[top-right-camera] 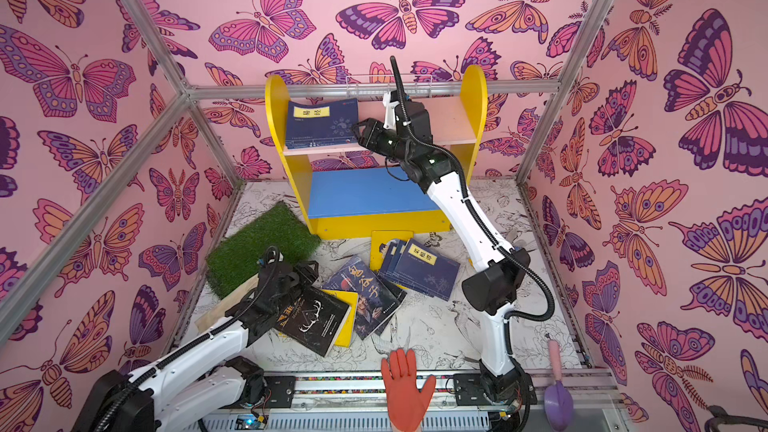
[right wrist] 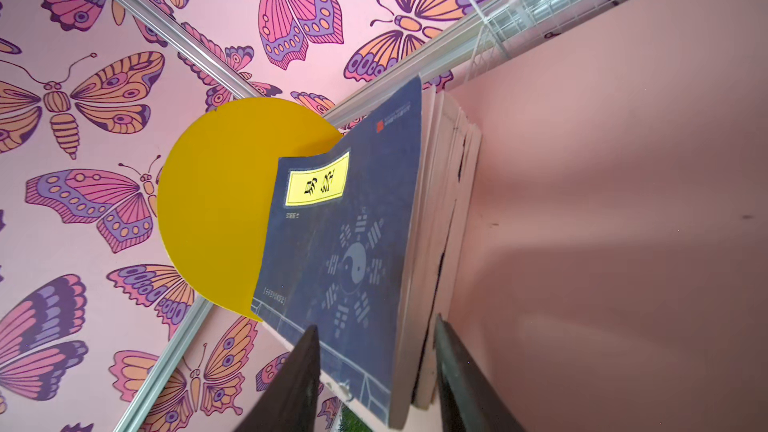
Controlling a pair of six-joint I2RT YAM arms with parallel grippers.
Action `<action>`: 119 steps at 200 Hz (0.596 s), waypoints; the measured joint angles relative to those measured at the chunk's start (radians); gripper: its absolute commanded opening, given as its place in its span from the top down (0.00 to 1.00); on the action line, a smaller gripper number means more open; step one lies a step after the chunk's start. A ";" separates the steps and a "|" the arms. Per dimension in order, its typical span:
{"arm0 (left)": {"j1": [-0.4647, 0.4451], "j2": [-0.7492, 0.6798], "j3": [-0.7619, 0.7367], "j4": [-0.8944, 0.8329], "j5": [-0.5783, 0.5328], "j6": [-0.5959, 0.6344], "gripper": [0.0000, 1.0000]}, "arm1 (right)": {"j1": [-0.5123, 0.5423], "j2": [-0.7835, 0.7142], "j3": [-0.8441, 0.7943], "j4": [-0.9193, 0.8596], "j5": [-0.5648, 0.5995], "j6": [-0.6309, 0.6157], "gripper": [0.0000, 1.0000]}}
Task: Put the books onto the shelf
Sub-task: 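Lower the book flat onto the first book on the upper shelf with the right gripper, then open the right gripper and withdraw it down toward the book pile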
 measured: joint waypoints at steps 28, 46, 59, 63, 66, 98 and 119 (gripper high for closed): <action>0.000 0.004 0.000 0.000 0.000 0.002 0.32 | 0.010 -0.005 -0.001 -0.010 0.031 -0.054 0.53; 0.000 0.004 0.000 0.000 0.000 0.010 0.32 | 0.011 -0.056 -0.075 0.004 0.055 -0.105 0.51; 0.000 0.004 0.000 0.000 0.000 0.020 0.32 | 0.011 -0.142 -0.200 0.030 0.077 -0.143 0.51; 0.000 0.005 0.000 0.000 0.000 0.021 0.32 | 0.011 -0.174 -0.244 0.034 0.086 -0.155 0.50; 0.000 0.005 0.000 0.000 0.000 0.024 0.32 | 0.011 -0.201 -0.282 0.046 0.092 -0.164 0.50; -0.019 0.038 0.006 -0.002 -0.004 0.063 0.31 | 0.010 -0.541 -0.719 0.106 0.189 -0.231 0.48; -0.061 0.111 0.056 -0.015 -0.004 0.116 0.31 | 0.003 -0.756 -0.986 0.129 0.272 -0.236 0.46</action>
